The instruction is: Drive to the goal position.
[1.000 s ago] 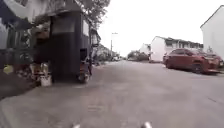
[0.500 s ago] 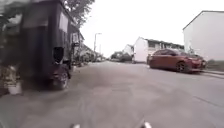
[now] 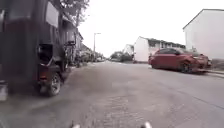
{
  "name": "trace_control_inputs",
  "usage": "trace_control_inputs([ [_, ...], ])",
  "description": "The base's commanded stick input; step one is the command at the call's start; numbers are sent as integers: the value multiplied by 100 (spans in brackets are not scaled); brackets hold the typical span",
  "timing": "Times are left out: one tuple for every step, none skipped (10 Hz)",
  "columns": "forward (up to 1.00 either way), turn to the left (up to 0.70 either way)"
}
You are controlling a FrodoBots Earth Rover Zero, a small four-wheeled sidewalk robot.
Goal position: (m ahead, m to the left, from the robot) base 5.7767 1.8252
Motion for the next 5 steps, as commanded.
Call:
trace_control_inputs([
  [70, 2],
  [70, 1],
  [70, 0],
  [70, 1],
  [70, 4],
])
